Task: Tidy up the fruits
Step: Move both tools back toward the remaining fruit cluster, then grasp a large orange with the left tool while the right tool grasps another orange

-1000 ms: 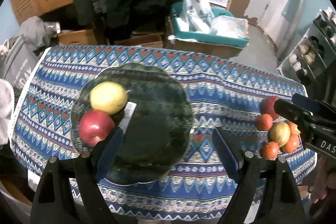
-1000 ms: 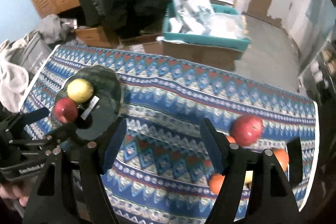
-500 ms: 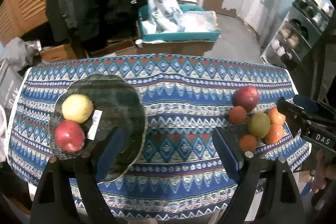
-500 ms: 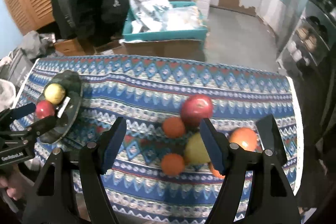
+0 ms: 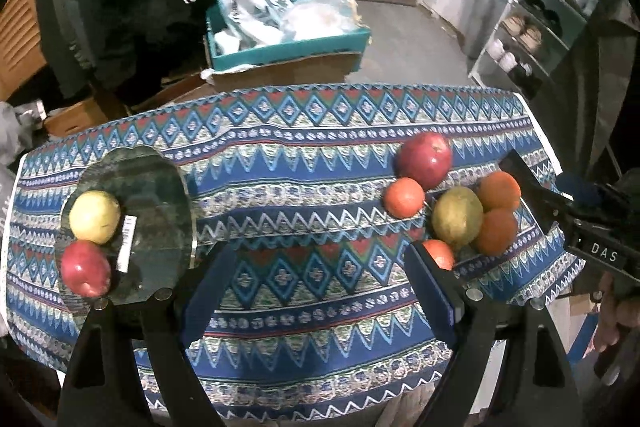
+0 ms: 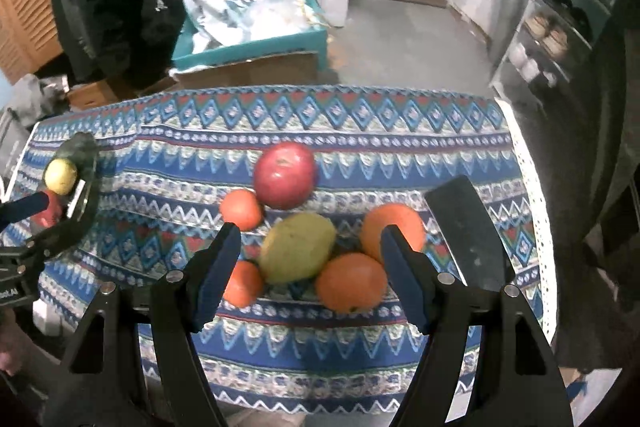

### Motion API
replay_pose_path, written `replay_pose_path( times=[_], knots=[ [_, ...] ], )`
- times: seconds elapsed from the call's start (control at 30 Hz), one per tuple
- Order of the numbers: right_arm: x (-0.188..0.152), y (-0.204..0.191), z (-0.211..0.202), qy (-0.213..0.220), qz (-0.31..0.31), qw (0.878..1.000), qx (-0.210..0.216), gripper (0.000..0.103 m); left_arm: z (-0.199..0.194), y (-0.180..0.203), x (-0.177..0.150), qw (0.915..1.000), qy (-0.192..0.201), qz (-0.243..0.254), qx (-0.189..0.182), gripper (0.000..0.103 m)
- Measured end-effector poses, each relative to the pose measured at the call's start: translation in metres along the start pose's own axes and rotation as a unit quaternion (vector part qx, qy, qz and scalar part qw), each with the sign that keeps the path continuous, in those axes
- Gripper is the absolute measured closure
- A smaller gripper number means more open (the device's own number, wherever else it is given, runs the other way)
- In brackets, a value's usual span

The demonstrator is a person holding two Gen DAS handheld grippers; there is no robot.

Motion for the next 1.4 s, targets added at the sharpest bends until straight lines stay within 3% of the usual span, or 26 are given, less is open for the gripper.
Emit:
replay_pose_path(
  times=[0.3,0.83,1.1,1.4],
  knots=[
    [-0.021,0.021,0.019,-0.032,0.007,0.999,-0.004,0.030,0.018,0.021,-0.002,0.9998,-0.015,0.004,-0.013,0.016],
    [-0.060,0.034,0.089,-0.123,0.015,0.992,0.008,0.030,0.070,0.049,-0.018,0.9972,-0.066,0.011,-0.033,0.016],
    [-0.062,0.035,0.103,-0.120,0.015,0.992,0.018,0.034,0.084,0.063,-0.024,0.9955,-0.080,0.017,-0.047,0.016],
    [-0.068,0.038,0.098,-0.106,0.028,0.994,0.001,0.036,0.102,0.089,-0.032,0.9927,-0.097,0.037,-0.062,0.016]
  ],
)
Point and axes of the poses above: each gripper's, at about its wrist camera, not at the fingertips, and z roughly the way its jaws point, y to its right, x to its top, the point moved 3 cm from there along z, roughly the way its jaws point, and after that the axes turned 4 degrees about y, right-handed, at the moved point
